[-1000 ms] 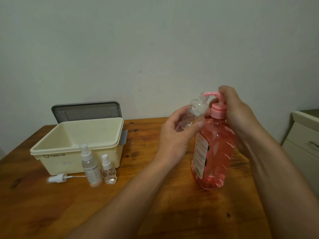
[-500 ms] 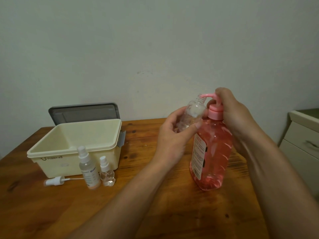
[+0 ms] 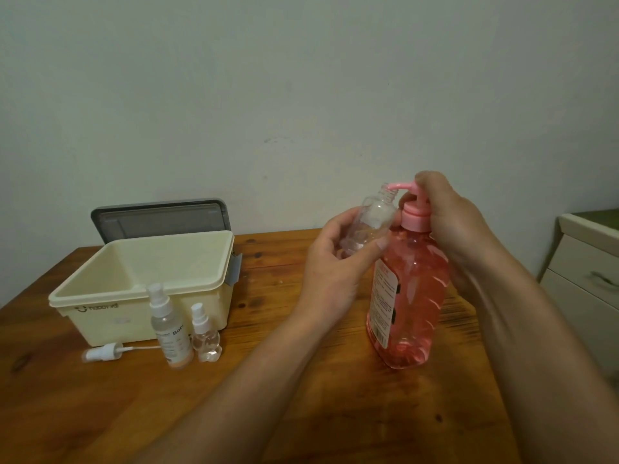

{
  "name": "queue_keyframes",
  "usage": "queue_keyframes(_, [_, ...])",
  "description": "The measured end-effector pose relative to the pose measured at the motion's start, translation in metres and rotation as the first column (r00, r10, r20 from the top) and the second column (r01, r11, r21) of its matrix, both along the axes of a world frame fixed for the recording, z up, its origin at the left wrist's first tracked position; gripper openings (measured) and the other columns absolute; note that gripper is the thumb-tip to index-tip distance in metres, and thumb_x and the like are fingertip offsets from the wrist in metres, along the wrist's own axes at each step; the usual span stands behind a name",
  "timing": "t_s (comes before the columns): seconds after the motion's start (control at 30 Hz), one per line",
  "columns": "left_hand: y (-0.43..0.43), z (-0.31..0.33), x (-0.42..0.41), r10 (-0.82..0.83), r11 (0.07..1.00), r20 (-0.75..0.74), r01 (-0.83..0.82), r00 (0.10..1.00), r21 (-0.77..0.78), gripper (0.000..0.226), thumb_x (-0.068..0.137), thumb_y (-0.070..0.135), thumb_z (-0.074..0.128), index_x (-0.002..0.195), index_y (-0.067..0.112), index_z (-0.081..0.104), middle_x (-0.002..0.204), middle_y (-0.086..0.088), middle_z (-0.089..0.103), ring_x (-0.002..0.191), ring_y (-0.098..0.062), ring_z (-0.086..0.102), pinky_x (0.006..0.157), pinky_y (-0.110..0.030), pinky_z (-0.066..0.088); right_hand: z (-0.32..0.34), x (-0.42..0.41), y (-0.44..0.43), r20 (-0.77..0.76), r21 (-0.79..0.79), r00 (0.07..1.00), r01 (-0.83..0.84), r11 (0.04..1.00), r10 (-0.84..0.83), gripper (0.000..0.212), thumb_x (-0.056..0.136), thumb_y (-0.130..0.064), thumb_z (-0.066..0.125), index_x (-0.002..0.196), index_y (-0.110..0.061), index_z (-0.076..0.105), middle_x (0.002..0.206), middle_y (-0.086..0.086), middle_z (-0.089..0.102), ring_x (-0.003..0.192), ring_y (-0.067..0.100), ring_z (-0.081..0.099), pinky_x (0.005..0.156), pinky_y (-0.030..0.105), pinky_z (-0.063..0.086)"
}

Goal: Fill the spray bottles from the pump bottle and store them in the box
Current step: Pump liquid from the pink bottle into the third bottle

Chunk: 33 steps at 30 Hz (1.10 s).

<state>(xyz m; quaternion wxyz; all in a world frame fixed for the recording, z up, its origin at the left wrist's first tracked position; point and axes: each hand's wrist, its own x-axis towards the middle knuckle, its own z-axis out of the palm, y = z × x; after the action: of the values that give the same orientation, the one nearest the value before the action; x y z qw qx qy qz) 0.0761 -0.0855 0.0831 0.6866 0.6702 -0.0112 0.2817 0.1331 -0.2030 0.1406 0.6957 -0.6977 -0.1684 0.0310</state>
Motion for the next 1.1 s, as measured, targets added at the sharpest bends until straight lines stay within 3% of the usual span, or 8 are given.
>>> queue_keyframes(0.17, [0.0019, -0.0011, 0.0004, 0.015, 1.0, 0.001, -0.015, 1.0, -0.006, 0.051, 0.083, 0.013, 0.075, 0.13, 0.017, 0.057, 0.121, 0.002, 0.066, 0.104, -0.003, 0.064, 0.085, -0.016, 0.054, -0.0022, 0.001, -0.0002, 0.025, -0.003, 1.0, -0.017, 1.0, 0.018, 0.052, 0.097, -0.04, 0.04, 0.061, -0.025, 0.074, 0.069, 0.006, 0.066, 0.068, 0.026, 0.056, 0.068, 0.041, 0.047])
queue_keyframes(0.33, [0.0005, 0.0011, 0.0006, 0.0, 1.0, 0.008, 0.0, 1.0, 0.0, 0.051, 0.083, 0.01, 0.075, 0.131, 0.016, 0.056, 0.123, 0.003, 0.065, 0.103, 0.001, 0.063, 0.088, -0.017, 0.053, -0.0034, 0.0027, 0.0005, 0.007, -0.004, 1.0, 0.005, 1.0, -0.004, 0.042, 0.093, -0.052, 0.044, 0.076, -0.019, 0.061, 0.06, 0.0, 0.065, 0.063, 0.024, 0.058, 0.066, 0.043, 0.047])
queue_keyframes(0.6, [0.0007, -0.0004, 0.0006, -0.001, 1.0, -0.002, 0.001, 1.0, -0.012, 0.049, 0.083, 0.013, 0.075, 0.128, 0.018, 0.057, 0.12, 0.005, 0.067, 0.104, -0.001, 0.064, 0.085, -0.016, 0.053, -0.0017, 0.002, 0.0006, -0.008, 0.02, 1.0, -0.002, 1.0, 0.002, 0.033, 0.095, -0.038, 0.042, 0.083, -0.013, 0.06, 0.063, 0.005, 0.064, 0.068, 0.028, 0.053, 0.067, 0.044, 0.043])
queue_keyframes(0.87, [0.001, -0.0011, 0.0019, 0.002, 1.0, 0.003, -0.002, 1.0, 0.005, 0.051, 0.084, 0.012, 0.074, 0.132, 0.015, 0.056, 0.123, 0.001, 0.065, 0.108, -0.005, 0.063, 0.092, -0.021, 0.053, -0.0041, 0.0049, 0.0017, 0.015, 0.0, 1.0, 0.023, 1.0, -0.022, 0.045, 0.093, -0.054, 0.043, 0.071, -0.019, 0.062, 0.059, 0.0, 0.065, 0.06, 0.023, 0.059, 0.066, 0.042, 0.048])
queue_keyframes(1.0, [0.0, -0.0006, 0.0022, -0.011, 1.0, 0.008, 0.011, 1.0, -0.006, 0.05, 0.084, 0.011, 0.074, 0.13, 0.015, 0.057, 0.122, 0.001, 0.066, 0.106, -0.004, 0.064, 0.087, -0.017, 0.053, -0.0041, 0.0048, 0.0013, 0.024, 0.012, 0.999, 0.024, 1.0, -0.024, 0.039, 0.095, -0.046, 0.043, 0.077, -0.017, 0.061, 0.054, -0.004, 0.064, 0.062, 0.023, 0.057, 0.066, 0.041, 0.047])
queue_keyframes(1.1, [0.001, -0.0018, 0.0027, -0.004, 1.0, 0.005, 0.004, 1.0, -0.007, 0.05, 0.084, 0.013, 0.075, 0.13, 0.015, 0.057, 0.122, 0.0, 0.067, 0.107, -0.007, 0.064, 0.091, -0.022, 0.054, -0.0036, 0.0042, 0.0013, 0.025, 0.014, 1.0, 0.016, 1.0, -0.016, 0.035, 0.096, -0.039, 0.04, 0.079, -0.015, 0.059, 0.055, -0.001, 0.062, 0.065, 0.025, 0.053, 0.066, 0.041, 0.044])
